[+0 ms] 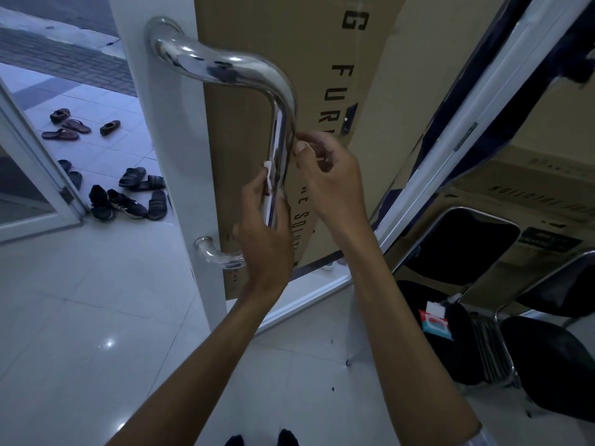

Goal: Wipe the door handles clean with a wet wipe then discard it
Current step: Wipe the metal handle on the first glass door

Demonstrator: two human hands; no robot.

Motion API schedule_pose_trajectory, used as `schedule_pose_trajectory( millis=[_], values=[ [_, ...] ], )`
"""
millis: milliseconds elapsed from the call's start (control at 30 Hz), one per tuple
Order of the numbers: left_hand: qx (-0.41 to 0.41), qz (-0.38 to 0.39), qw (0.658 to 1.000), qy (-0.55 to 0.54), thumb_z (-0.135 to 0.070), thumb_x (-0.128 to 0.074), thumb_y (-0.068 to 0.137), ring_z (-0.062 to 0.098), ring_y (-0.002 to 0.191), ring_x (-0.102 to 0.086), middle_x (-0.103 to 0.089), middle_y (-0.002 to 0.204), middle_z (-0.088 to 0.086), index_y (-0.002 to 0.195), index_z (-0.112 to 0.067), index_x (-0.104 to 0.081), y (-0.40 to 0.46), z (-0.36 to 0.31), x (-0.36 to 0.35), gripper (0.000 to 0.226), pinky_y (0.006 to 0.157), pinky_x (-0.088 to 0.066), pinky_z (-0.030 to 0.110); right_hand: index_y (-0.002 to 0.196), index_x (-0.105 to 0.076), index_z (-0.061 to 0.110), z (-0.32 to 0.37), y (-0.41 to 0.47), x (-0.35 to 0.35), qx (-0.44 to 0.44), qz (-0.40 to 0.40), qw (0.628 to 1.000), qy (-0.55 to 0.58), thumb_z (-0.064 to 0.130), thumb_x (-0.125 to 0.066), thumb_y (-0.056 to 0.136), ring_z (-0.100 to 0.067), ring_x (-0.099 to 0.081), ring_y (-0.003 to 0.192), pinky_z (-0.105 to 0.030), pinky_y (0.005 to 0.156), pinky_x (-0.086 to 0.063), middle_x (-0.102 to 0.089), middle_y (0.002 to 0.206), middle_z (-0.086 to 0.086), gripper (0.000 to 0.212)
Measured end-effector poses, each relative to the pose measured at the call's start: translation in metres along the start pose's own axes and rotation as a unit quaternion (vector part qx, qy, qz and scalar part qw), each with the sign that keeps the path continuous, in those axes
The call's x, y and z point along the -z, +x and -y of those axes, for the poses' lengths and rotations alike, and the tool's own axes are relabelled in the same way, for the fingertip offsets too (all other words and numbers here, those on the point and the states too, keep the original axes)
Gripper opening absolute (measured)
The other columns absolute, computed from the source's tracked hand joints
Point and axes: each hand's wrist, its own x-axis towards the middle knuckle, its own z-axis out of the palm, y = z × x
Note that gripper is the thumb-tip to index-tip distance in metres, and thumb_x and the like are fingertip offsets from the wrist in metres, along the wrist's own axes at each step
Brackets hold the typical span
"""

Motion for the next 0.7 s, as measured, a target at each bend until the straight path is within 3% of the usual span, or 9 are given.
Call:
schedule_pose_trajectory(
  millis=[100, 200, 267, 367, 533, 600, 700],
  values=[
    [-0.039, 0.067, 0.995, 0.069, -0.010, -0.071, 0.099, 0.013, 0.119, -0.065, -0.066, 0.139, 0.009, 0.144, 0.001, -0.055, -0.020, 0.030, 0.002, 0.050, 0.100, -0.041, 0.001, 0.128, -0.070, 0.019, 0.000, 0.000, -0.002, 0.003, 0.026, 1.000, -0.011, 0.029, -0.058, 0.108, 0.011, -0.064, 0.094, -0.005, 0.076, -0.050, -0.071, 0.105, 0.016, 0.026],
    [-0.081, 0.131, 0.978, 0.140, -0.010, -0.068, 0.100, 0.034, 0.117, -0.071, -0.060, 0.146, 0.017, 0.153, 0.004, -0.043, -0.038, 0.065, 0.010, 0.060, 0.103, -0.048, 0.019, 0.132, -0.069, 0.017, 0.000, 0.002, -0.007, 0.006, 0.039, 0.999, -0.014, 0.028, -0.054, 0.109, 0.010, -0.064, 0.098, -0.005, 0.079, -0.049, -0.071, 0.107, 0.014, 0.029],
    [-0.096, 0.168, 0.966, 0.174, -0.016, -0.060, 0.104, 0.037, 0.122, -0.068, -0.052, 0.155, 0.016, 0.159, 0.000, -0.034, -0.049, 0.085, 0.018, 0.062, 0.101, -0.051, 0.033, 0.134, -0.069, 0.016, 0.001, 0.002, -0.010, 0.010, 0.042, 0.999, -0.021, 0.027, -0.052, 0.110, 0.013, -0.062, 0.096, -0.003, 0.078, -0.047, -0.070, 0.107, 0.016, 0.031],
    [-0.091, 0.178, 0.963, 0.178, -0.021, -0.054, 0.105, 0.038, 0.125, -0.066, -0.042, 0.162, 0.011, 0.163, -0.007, -0.024, -0.054, 0.100, 0.024, 0.066, 0.100, -0.054, 0.037, 0.132, -0.069, 0.017, 0.002, 0.002, -0.011, 0.015, 0.039, 0.999, -0.020, 0.025, -0.051, 0.110, 0.017, -0.061, 0.093, -0.003, 0.078, -0.046, -0.067, 0.104, 0.020, 0.029],
    [-0.093, 0.164, 0.962, 0.198, -0.008, -0.068, 0.099, 0.041, 0.118, -0.069, -0.042, 0.162, 0.014, 0.161, -0.010, -0.026, -0.045, 0.090, 0.021, 0.074, 0.098, -0.047, 0.032, 0.133, -0.068, 0.019, 0.003, 0.003, -0.011, 0.013, 0.048, 0.999, -0.019, 0.026, -0.052, 0.110, 0.017, -0.061, 0.093, -0.003, 0.077, -0.046, -0.067, 0.104, 0.020, 0.029],
    [-0.081, 0.181, 0.960, 0.198, -0.010, -0.066, 0.101, 0.038, 0.114, -0.071, -0.048, 0.158, 0.011, 0.161, -0.015, -0.026, -0.048, 0.097, 0.028, 0.073, 0.098, -0.051, 0.033, 0.133, -0.067, 0.019, 0.002, 0.003, -0.011, 0.013, 0.050, 0.998, -0.019, 0.026, -0.052, 0.110, 0.018, -0.060, 0.092, -0.003, 0.077, -0.046, -0.066, 0.104, 0.021, 0.029],
    [-0.079, 0.206, 0.949, 0.225, -0.021, -0.056, 0.102, 0.039, 0.117, -0.070, -0.052, 0.155, 0.012, 0.158, -0.008, -0.038, -0.054, 0.110, 0.038, 0.060, 0.101, -0.052, 0.037, 0.136, -0.065, 0.016, 0.001, 0.001, -0.012, 0.015, 0.059, 0.998, -0.024, 0.028, -0.055, 0.109, 0.019, -0.059, 0.092, -0.002, 0.075, -0.046, -0.067, 0.107, 0.017, 0.031]
  ],
)
